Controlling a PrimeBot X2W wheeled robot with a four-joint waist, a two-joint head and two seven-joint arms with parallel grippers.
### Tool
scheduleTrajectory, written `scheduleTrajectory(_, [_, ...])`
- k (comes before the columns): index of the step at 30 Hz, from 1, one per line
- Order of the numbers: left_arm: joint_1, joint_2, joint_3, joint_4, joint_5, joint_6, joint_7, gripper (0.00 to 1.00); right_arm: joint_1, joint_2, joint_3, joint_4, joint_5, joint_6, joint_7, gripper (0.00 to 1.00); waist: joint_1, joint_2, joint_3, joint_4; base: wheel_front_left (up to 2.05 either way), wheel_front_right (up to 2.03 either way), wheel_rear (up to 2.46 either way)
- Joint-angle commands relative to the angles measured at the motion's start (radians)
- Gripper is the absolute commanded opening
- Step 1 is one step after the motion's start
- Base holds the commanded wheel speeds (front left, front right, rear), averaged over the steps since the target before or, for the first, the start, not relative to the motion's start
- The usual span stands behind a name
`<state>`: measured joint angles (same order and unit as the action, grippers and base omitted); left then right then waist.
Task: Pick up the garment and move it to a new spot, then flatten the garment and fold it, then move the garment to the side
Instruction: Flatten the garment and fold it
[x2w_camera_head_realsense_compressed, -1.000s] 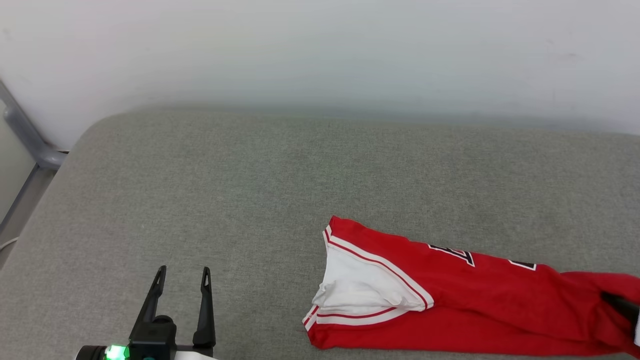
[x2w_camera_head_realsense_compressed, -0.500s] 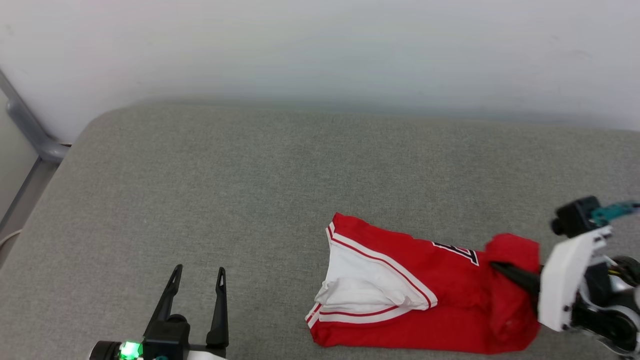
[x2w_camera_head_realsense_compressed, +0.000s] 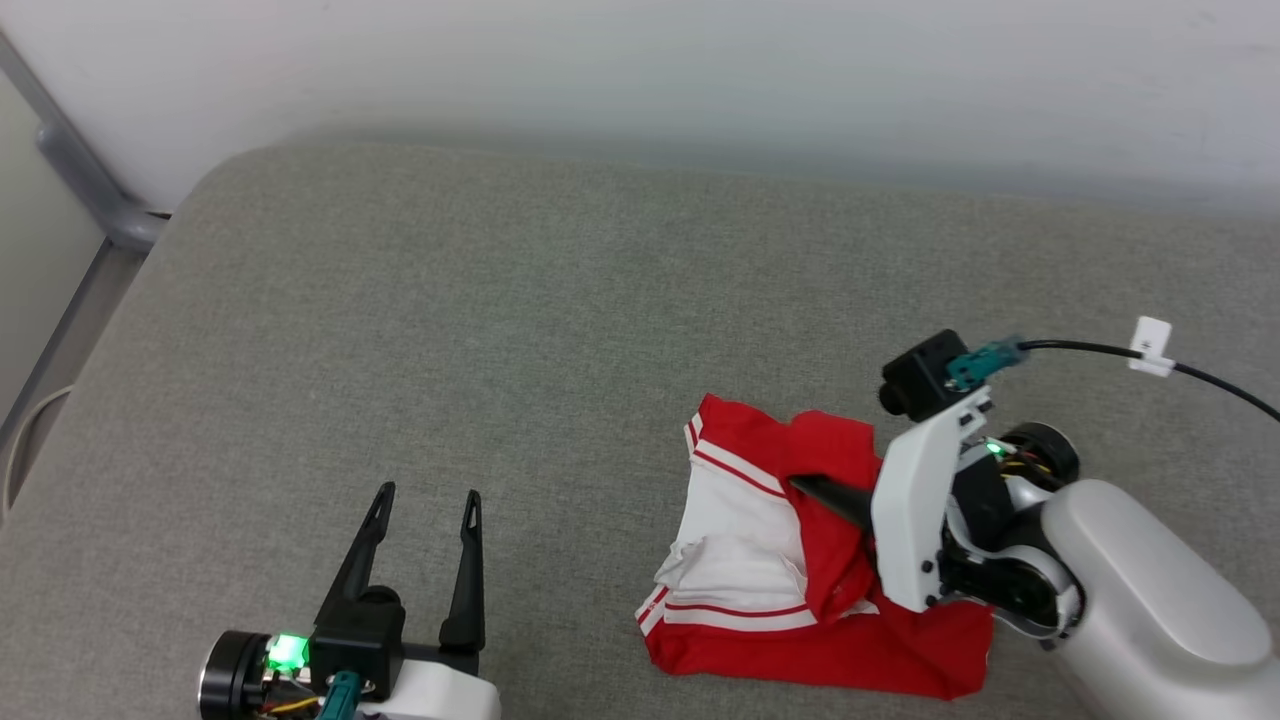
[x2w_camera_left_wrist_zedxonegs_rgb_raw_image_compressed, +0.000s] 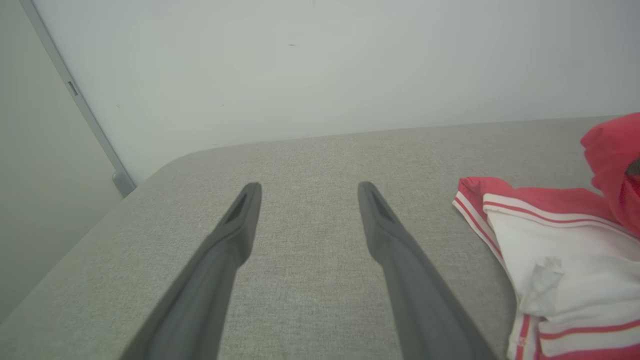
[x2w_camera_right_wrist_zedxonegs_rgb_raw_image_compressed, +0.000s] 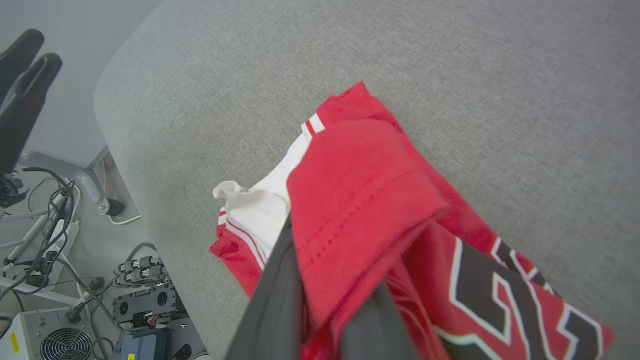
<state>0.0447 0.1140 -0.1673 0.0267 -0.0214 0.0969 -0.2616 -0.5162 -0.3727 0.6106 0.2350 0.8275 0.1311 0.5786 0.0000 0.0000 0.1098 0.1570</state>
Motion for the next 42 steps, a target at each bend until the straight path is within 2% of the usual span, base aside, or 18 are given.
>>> scheduleTrajectory(1, [-0.017, -0.005, -0.003, 0.0, 0.004, -0.003, -0.005, 1.0, -0.024, 0.012, 0.014, 0.019, -0.01, -0.001, -0.015, 0.0, 0.0, 0.0, 0.011, 0.01, 0.0, 0.0, 0.0])
scheduleTrajectory(4, [-0.029, -0.01, -0.007, 0.005, 0.006, -0.006, -0.005, 1.0, -0.059, 0.04, 0.062, 0.089, -0.029, -0.001, -0.039, 0.0, 0.0, 0.0, 0.023, 0.023, 0.0, 0.0, 0.0])
scheduleTrajectory(5, [-0.042, -0.013, -0.009, 0.009, 0.007, -0.01, -0.005, 1.0, -0.084, 0.058, 0.106, 0.157, -0.041, -0.001, -0.054, 0.0, 0.0, 0.0, 0.033, 0.033, 0.0, 0.0, 0.0])
scheduleTrajectory(10, [-0.054, -0.018, -0.009, 0.011, 0.007, -0.012, -0.005, 1.0, -0.101, 0.088, 0.156, 0.273, -0.059, -0.001, -0.09, 0.0, 0.0, 0.0, 0.045, 0.04, 0.0, 0.0, 0.0])
scheduleTrajectory(16, [-0.051, -0.021, -0.002, 0.017, 0.006, -0.012, -0.005, 1.0, -0.108, 0.107, 0.204, 0.326, -0.07, -0.001, -0.175, 0.0, 0.0, 0.0, 0.039, 0.029, 0.0, 0.0, 0.0])
scheduleTrajectory(17, [-0.047, -0.021, -0.001, 0.018, 0.007, -0.011, -0.005, 1.0, -0.111, 0.104, 0.207, 0.321, -0.068, -0.001, -0.196, 0.15, 0.0, 0.0, 0.033, 0.026, 0.0, 0.0, 0.0])
scheduleTrajectory(18, [-0.042, -0.02, -0.001, 0.019, 0.009, -0.011, -0.005, 1.0, -0.114, 0.098, 0.213, 0.316, -0.071, -0.001, -0.216, 0.69, 0.0, 0.0, 0.027, 0.022, 0.0, 0.0, 0.0])
scheduleTrajectory(19, [-0.038, -0.018, 0.001, 0.02, 0.009, -0.012, -0.005, 1.0, -0.115, 0.091, 0.216, 0.311, -0.072, -0.001, -0.234, 1.0, 0.0, 0.0, 0.02, 0.016, 0.0, 0.0, 0.0])
scheduleTrajectory(24, [-0.017, -0.009, 0.008, 0.019, 0.009, -0.012, -0.005, 1.0, -0.083, 0.051, 0.203, 0.249, -0.051, -0.001, -0.332, 1.0, 0.0, 0.0, -0.023, -0.013, 0.0, 0.0, 0.0])
scheduleTrajectory(29, [0.01, -0.003, 0.019, 0.013, 0.003, -0.016, -0.005, 1.0, -0.03, -0.006, 0.122, 0.175, -0.067, -0.001, -0.466, 1.0, 0.0, 0.0, -0.061, -0.049, 0.0, 0.0, 0.0])
scheduleTrajectory(31, [0.022, -0.002, 0.022, 0.009, 0.006, -0.013, -0.005, 1.0, -0.009, -0.032, 0.073, 0.158, -0.103, -0.001, -0.529, 1.0, 0.0, 0.0, -0.072, -0.063, 0.0, 0.0, 0.0])
scheduleTrajectory(36, [0.042, 0.004, 0.034, 0.003, 0.002, -0.013, -0.005, 1.0, 0.076, -0.046, -0.071, 0.133, -0.207, -0.001, -0.666, 1.0, 0.0, 0.0, -0.099, -0.1, 0.0, 0.0, 0.0])
scheduleTrajectory(42, [0.054, 0.008, 0.04, -0.002, 0.002, -0.017, -0.005, 1.0, 0.198, -0.002, -0.28, 0.101, -0.361, -0.001, -0.8, 1.0, 0.0, 0.0, -0.12, -0.134, 0.0, 0.0, 0.0])
